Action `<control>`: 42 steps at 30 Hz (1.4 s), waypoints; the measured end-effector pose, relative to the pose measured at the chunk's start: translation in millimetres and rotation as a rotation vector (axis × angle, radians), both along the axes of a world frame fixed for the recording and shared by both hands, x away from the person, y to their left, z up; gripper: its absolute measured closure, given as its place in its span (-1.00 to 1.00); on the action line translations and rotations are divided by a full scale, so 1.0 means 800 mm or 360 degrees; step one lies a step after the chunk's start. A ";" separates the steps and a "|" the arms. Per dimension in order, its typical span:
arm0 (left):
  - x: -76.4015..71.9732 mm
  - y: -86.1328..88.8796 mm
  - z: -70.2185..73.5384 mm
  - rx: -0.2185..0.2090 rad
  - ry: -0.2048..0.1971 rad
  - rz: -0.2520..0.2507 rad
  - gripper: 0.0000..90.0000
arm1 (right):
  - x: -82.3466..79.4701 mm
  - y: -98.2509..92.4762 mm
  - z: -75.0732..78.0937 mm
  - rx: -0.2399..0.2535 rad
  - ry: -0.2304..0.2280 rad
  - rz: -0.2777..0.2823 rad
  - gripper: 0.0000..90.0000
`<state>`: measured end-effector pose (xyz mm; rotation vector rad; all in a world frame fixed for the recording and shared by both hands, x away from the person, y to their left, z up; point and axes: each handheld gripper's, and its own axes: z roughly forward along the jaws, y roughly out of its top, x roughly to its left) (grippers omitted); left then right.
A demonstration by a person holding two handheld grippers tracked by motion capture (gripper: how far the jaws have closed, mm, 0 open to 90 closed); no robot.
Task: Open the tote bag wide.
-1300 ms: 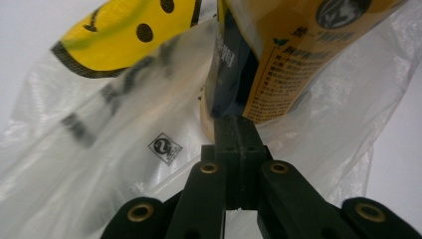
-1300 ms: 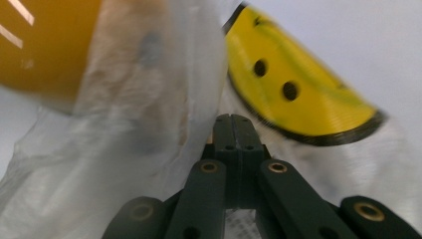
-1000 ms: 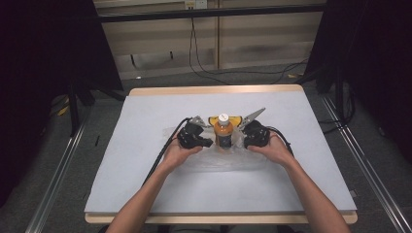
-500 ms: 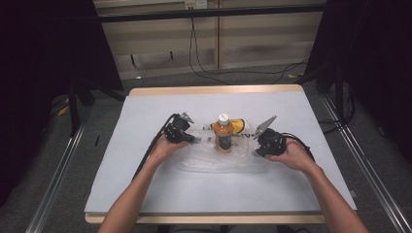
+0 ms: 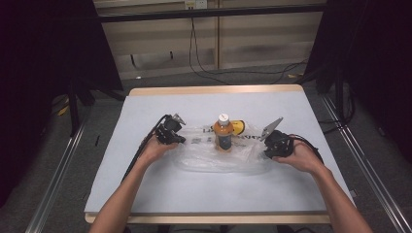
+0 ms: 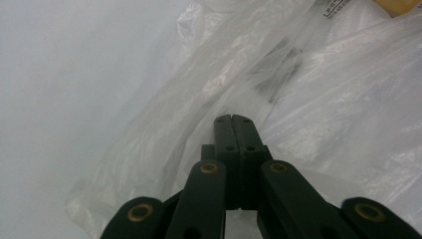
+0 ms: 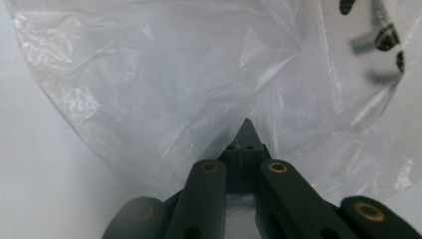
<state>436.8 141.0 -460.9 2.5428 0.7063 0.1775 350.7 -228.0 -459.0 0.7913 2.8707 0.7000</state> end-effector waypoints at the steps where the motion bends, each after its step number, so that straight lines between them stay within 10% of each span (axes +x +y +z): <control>1: 0.001 -0.001 0.002 0.0021 -0.0002 -0.0014 1.00 | 0.001 0.000 0.000 -0.0002 0.0004 0.0005 1.00; 12: -0.022 -0.029 0.047 -0.0207 -0.0075 -0.0159 1.00 | 0.018 -0.011 0.035 0.0301 -0.0088 -0.0117 1.00; 22: -0.037 -0.064 0.051 -0.0209 -0.0066 -0.0302 1.00 | 0.031 -0.011 0.084 0.0418 -0.0231 -0.0132 1.00; 33: -0.060 -0.103 0.014 -0.0168 -0.0013 -0.0397 1.00 | 0.009 0.012 0.021 0.0196 -0.0031 -0.0005 1.00; 42: -0.083 -0.128 0.005 -0.0186 -0.0055 -0.0495 1.00 | 0.032 0.031 -0.001 0.0234 -0.0022 -0.0027 1.00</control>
